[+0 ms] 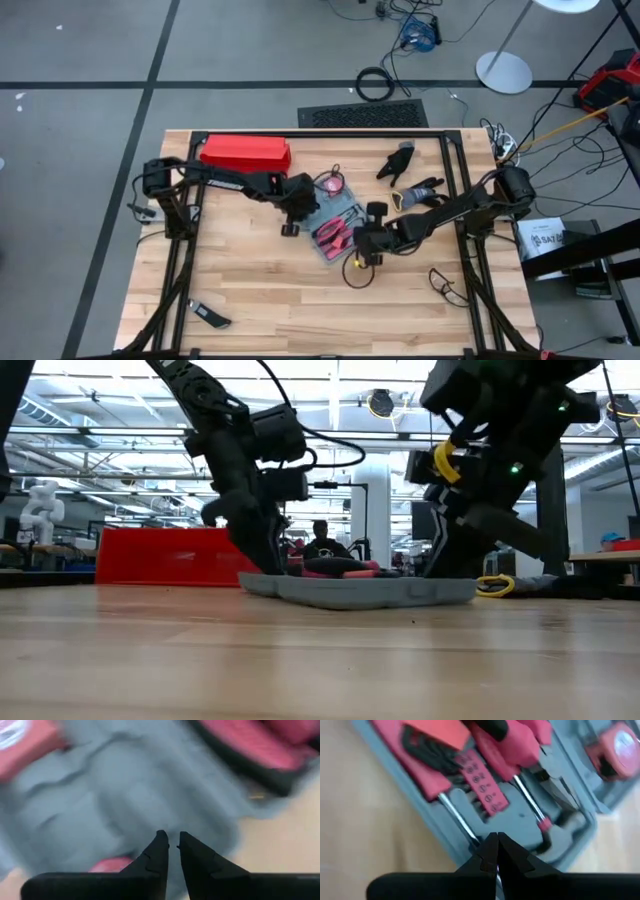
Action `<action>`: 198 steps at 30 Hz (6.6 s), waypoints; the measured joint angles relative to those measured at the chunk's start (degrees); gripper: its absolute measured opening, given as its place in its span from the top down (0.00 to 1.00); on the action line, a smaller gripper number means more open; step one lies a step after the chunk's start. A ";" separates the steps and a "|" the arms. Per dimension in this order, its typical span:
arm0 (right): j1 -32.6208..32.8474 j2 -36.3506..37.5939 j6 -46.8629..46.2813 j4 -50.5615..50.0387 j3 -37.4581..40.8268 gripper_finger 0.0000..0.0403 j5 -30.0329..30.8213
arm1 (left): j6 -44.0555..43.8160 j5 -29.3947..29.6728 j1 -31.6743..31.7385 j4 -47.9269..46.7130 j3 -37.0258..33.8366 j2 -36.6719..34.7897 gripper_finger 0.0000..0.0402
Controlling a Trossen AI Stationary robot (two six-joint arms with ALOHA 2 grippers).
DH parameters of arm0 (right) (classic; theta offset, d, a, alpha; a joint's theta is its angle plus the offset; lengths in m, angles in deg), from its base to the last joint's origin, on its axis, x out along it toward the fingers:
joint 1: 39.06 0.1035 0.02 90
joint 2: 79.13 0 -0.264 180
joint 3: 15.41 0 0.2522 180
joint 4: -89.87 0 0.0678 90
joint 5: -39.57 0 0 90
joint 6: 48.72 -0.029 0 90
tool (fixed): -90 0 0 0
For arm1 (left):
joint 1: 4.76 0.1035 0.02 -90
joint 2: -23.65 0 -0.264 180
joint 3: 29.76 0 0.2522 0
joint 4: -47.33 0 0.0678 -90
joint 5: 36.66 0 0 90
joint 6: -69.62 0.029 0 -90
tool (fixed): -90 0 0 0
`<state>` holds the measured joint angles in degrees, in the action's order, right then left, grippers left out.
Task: Prefit tool cases
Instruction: Remove the orange measuring tape from the gray pre-fit tool case
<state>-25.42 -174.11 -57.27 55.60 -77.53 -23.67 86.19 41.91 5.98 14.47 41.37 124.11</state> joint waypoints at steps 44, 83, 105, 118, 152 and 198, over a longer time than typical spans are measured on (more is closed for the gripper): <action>3.81 17.09 -1.22 -1.20 -0.20 1.00 4.88 | -2.72 10.36 1.63 -5.06 0.48 -0.72 0.87; -2.33 17.09 0.33 -1.03 -0.20 0.73 -1.37 | -15.25 20.74 -11.08 4.40 1.57 -2.29 0.87; -4.30 17.09 1.27 -1.22 -0.20 0.54 -1.57 | -16.72 8.66 -0.24 3.02 1.60 -2.82 0.64; -4.30 17.08 1.73 -1.24 -0.20 0.54 -1.57 | -19.25 5.45 0.65 3.50 1.62 -0.25 0.64; -4.30 17.06 1.73 -2.03 -0.20 0.54 -1.52 | -20.73 0.35 2.47 9.67 1.57 6.16 0.65; -4.29 17.06 0.18 -2.05 -0.17 0.54 -1.57 | 8.69 4.48 1.47 2.57 1.62 -2.93 0.57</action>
<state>-29.71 -157.04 -57.08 53.55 -77.70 -25.24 94.88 46.38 7.45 17.04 42.99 121.19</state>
